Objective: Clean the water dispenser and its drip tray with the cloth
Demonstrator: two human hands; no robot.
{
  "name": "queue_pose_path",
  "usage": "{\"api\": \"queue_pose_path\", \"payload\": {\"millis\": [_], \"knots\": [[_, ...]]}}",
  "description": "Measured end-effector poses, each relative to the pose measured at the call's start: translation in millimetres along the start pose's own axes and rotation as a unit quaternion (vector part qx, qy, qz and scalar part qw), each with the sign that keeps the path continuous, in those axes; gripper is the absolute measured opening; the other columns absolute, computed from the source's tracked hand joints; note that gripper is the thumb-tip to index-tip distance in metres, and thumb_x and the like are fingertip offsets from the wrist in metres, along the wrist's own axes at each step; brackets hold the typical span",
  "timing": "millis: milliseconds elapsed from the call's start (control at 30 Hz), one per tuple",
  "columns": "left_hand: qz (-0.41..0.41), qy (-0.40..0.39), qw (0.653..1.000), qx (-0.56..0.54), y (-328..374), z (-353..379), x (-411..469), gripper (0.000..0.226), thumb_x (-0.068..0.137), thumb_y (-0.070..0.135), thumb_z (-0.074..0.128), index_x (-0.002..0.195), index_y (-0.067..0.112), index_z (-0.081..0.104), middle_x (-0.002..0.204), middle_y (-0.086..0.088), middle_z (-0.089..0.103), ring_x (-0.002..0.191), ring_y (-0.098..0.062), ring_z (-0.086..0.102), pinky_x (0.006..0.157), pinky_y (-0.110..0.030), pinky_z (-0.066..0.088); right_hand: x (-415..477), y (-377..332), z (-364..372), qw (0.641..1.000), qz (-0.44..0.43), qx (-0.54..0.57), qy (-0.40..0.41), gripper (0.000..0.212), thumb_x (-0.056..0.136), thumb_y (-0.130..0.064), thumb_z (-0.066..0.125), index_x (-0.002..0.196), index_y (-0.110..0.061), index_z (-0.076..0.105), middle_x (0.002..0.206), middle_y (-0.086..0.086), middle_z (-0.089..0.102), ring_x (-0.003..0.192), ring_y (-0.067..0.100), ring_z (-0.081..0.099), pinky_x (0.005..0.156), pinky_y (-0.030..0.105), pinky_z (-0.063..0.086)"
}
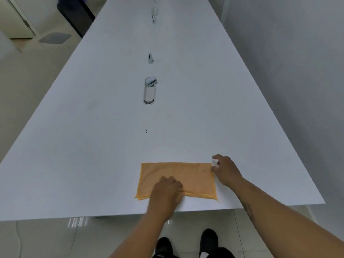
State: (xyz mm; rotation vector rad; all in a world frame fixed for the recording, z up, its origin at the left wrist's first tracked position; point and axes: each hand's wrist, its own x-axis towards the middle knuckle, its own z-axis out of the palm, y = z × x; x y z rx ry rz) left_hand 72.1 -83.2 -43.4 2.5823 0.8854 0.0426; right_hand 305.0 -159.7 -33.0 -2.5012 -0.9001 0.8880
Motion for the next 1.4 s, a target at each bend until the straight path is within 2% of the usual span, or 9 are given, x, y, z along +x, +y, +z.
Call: {"api": "queue_pose_path", "payload": {"millis": [167,267,433,567,700,767,900,1100,1400], "knots": [[0.082,-0.028,0.993,0.074,53,43,8,0.018,0.064,0.036,0.081,0.074,0.030,0.068,0.077,0.013,0.060,0.071,-0.014,0.053,0.056,-0.026,0.040,4,3,11,1.000,0.003,-0.007,-0.023,0.020,0.093,-0.024,0.062,0.113,-0.018,0.059,0.111,0.006,0.057,0.098,0.023,0.057,0.082,0.031,0.046],[0.063,0.002,0.994,0.091,57,58,20,0.027,0.057,0.017,0.086,0.062,0.025,0.061,0.063,0.008,0.054,0.062,-0.015,0.049,0.054,-0.028,0.035,9,4,12,1.000,0.006,0.009,-0.021,0.003,0.092,-0.019,0.058,0.090,-0.020,0.058,0.097,0.004,0.060,0.085,0.020,0.056,0.073,0.031,0.046],[-0.039,0.112,0.987,-0.109,74,42,23,0.019,0.073,0.017,0.073,0.064,0.020,0.056,0.061,0.004,0.052,0.060,-0.014,0.048,0.053,-0.027,0.035,12,-18,-7,0.996,0.010,0.086,-0.038,0.005,0.089,-0.017,0.057,0.088,-0.012,0.058,0.081,-0.002,0.055,0.071,0.013,0.049,0.061,0.025,0.040],[-0.323,0.169,0.841,-0.400,62,21,-5,0.022,0.092,0.020,0.055,0.073,0.026,0.046,0.070,0.005,0.050,0.062,-0.012,0.046,0.055,-0.023,0.036,3,-77,4,0.973,-0.032,0.207,-0.100,0.002,0.084,-0.015,0.064,0.084,-0.013,0.064,0.084,0.004,0.065,0.072,0.015,0.058,0.062,0.026,0.047],[-0.486,0.265,0.718,-0.423,5,-2,-45,0.009,0.094,0.021,0.055,0.103,0.024,0.055,0.101,-0.003,0.061,0.087,-0.021,0.058,0.069,-0.031,0.044,-14,-133,47,0.945,-0.151,0.230,-0.177,0.032,0.091,-0.020,0.063,0.123,-0.023,0.064,0.115,-0.006,0.067,0.103,0.009,0.062,0.091,0.026,0.050],[-0.476,0.262,0.789,-0.286,-19,-3,-60,0.030,0.096,0.023,0.056,0.125,0.018,0.053,0.125,-0.001,0.056,0.112,-0.023,0.051,0.081,-0.030,0.042,-15,-121,57,0.972,-0.193,0.051,-0.124,0.039,0.093,-0.024,0.057,0.132,-0.026,0.056,0.132,-0.004,0.058,0.119,0.017,0.053,0.098,0.030,0.044],[-0.273,0.093,0.957,-0.040,-63,-5,-62,0.042,0.100,0.034,0.048,0.141,0.031,0.046,0.153,0.009,0.040,0.134,-0.026,0.036,0.099,-0.039,0.043,-25,-83,80,0.935,-0.236,-0.245,-0.097,0.061,0.094,-0.051,0.051,0.147,-0.027,0.033,0.159,-0.004,0.025,0.143,0.032,0.024,0.108,0.040,0.034],[-0.156,0.010,0.985,0.074,-57,-2,-40,0.030,0.084,0.044,0.069,0.111,0.031,0.066,0.123,0.004,0.066,0.102,-0.030,0.061,0.071,-0.037,0.051,-24,-49,75,0.936,-0.207,-0.267,-0.101,0.073,0.094,-0.058,0.047,0.155,-0.032,0.016,0.164,-0.012,0.003,0.150,0.032,0.007,0.120,0.045,0.013],[-0.168,0.004,0.986,0.000,-13,13,-41,0.044,0.095,0.051,0.049,0.136,0.033,0.050,0.140,0.009,0.049,0.124,-0.022,0.043,0.095,-0.034,0.039,-38,-6,43,0.960,-0.167,-0.200,-0.105,0.070,0.093,-0.052,0.056,0.153,-0.034,0.024,0.163,-0.013,0.007,0.150,0.026,0.006,0.119,0.040,0.016]]}}
